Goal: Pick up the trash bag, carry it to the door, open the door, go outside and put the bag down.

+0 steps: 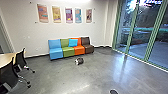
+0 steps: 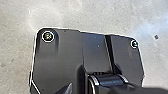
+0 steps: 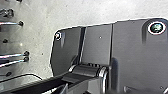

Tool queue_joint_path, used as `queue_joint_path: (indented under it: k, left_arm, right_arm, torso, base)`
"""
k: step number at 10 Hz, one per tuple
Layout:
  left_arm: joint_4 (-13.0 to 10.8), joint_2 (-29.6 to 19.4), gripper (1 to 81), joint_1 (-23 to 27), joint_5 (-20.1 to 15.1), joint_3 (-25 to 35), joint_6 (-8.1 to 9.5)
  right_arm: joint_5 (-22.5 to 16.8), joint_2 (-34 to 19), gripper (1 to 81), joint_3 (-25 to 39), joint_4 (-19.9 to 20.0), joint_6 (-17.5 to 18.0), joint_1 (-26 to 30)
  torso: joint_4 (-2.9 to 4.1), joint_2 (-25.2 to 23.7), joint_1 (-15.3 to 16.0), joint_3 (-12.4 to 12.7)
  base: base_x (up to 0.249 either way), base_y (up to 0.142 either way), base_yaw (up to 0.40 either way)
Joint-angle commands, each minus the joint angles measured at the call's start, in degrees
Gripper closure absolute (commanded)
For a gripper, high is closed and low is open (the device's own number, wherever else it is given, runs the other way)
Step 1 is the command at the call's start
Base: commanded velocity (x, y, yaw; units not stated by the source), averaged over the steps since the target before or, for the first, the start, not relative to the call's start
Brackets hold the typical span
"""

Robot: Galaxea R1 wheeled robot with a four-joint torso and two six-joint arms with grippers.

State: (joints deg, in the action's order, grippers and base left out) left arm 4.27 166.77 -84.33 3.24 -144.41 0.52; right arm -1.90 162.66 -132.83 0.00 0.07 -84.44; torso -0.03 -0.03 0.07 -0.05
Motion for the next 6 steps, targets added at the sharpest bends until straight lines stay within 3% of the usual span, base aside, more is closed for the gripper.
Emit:
queue_joint_path:
  k: [1,6]
  left_arm:
    - [0.39,-0.73,1.0,3.25,-2.8,0.53,0.18]
    - [0.39,-0.82,1.0,3.25,-1.92,0.53,0.18]
  right_arm:
    - [-2.93,-0.73,1.0,1.26,0.79,0.19,3.53]
    - [-2.93,-0.82,1.0,1.88,0.79,0.19,3.45]
  torso:
    - [0.0,0.0,0.0,0.0]
    - [0.0,0.0,0.02,0.0]
  base:
    - [0.136,0.0,0.0]
    - [0.153,0.0,0.0]
